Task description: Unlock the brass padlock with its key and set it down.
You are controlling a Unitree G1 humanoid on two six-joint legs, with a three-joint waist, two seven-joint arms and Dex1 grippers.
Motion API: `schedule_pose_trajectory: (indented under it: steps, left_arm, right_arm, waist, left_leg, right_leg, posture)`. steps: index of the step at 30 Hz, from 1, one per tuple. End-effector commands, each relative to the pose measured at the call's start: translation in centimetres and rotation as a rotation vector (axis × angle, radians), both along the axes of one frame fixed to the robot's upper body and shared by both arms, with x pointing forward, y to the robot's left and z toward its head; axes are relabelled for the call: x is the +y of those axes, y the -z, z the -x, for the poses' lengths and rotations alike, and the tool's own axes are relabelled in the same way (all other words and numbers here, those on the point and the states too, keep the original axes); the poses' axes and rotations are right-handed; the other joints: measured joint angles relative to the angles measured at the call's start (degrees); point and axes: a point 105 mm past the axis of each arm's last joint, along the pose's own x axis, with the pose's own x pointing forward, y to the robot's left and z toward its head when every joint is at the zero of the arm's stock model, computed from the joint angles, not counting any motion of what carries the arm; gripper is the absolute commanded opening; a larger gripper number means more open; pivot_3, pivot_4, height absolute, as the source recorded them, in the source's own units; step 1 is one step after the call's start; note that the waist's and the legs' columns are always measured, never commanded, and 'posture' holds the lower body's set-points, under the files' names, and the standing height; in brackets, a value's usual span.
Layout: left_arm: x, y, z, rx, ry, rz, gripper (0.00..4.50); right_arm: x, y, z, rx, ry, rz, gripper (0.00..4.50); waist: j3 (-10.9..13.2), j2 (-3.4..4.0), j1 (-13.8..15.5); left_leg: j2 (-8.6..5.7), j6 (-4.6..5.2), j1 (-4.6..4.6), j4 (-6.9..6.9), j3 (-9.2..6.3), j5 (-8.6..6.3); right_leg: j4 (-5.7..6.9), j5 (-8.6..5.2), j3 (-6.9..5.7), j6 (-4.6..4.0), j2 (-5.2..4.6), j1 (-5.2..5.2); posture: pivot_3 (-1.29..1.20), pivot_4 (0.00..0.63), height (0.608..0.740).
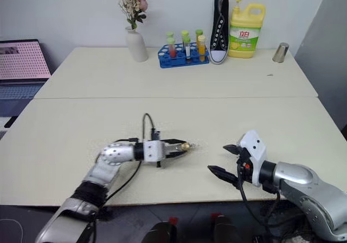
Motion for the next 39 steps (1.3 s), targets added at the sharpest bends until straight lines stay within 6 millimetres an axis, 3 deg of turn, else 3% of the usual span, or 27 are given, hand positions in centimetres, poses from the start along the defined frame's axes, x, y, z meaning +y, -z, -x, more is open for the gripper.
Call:
schedule_pose_trajectory:
  steps: [1, 5, 22, 26, 35, 36, 39]
  left_arm:
    - [0.1, -2.2, 1.8, -0.273, 0.073, -0.001, 0.96]
    - [0.5, -2.5, 3.5, -0.402, 0.114, -0.007, 0.96]
    - [-0.1, -2.3, 3.5, -0.429, 0.132, -0.018, 0.96]
    - [-0.3, -2.3, 3.6, -0.429, 0.14, -0.019, 0.96]
    - [-0.6, -2.4, 3.6, -0.433, 0.139, -0.02, 0.96]
    - [-0.6, -2.4, 3.6, -0.432, 0.139, -0.02, 0.96]
    - [-0.6, -2.2, 3.6, -0.431, 0.138, -0.025, 0.96]
  right_arm:
    - [1.2, -0.7, -0.2, -0.015, -0.075, -0.043, 4.5]
    - [2.7, -1.2, -1.3, 0.012, -0.142, -0.106, 4.5]
    - [5.9, -1.7, -2.4, 0.07, -0.245, -0.176, 4.5]
    - [6.1, -1.9, -2.5, 0.086, -0.246, -0.194, 3.57]
    - [6.3, -1.9, -2.3, 0.102, -0.258, -0.193, 0.18]
    - [6.3, -1.9, -2.3, 0.105, -0.257, -0.196, 0.0]
    - [6.2, -1.9, -2.3, 0.113, -0.261, -0.196, 0.0]
  waist:
    - [0.0, 0.0, 0.4]
    - [0.0, 0.0, 0.2]
    - [0.0, 0.02, -0.5]
    - [0.0, 0.02, -0.6]
    - [0.0, 0.03, -0.6]
    - [0.0, 0.03, -0.6]
    - [0.0, 0.03, -0.6]
  left_leg:
    - [0.01, 0.0, -0.02, -0.02, 0.01, 0.0]
    - [0.01, 0.0, -0.08, -0.04, 0.25, -0.02]
    - [0.05, 0.08, -0.09, -0.06, 0.5, -0.06]
    - [0.06, 0.08, -0.1, -0.06, 0.5, -0.06]
    - [0.06, 0.09, -0.1, -0.07, 0.51, -0.07]
    - [0.06, 0.09, -0.09, -0.07, 0.51, -0.07]
    - [0.06, 0.09, -0.09, -0.07, 0.51, -0.07]
  right_leg:
    - [-0.25, 0.05, -0.02, 0.08, 0.01, 0.06]
    - [-0.48, 0.14, 0.21, 0.16, 0.0, 0.0]
    - [-0.36, 0.15, 0.1, 0.15, 0.04, -0.05]
    - [-0.36, 0.16, 0.1, 0.14, 0.04, -0.06]
    - [-0.36, 0.16, 0.1, 0.13, 0.04, -0.07]
    - [-0.36, 0.16, 0.11, 0.13, 0.04, -0.07]
    - [-0.36, 0.16, 0.1, 0.13, 0.04, -0.07]
  posture:
    - [0.0, 0.15, 0.74]
    - [0.0, 0.15, 0.74]
    - [0.0, 0.15, 0.74]
    - [0.0, 0.15, 0.74]
    - [0.0, 0.15, 0.74]
    - [0.0, 0.15, 0.74]
    - [0.0, 0.15, 0.74]
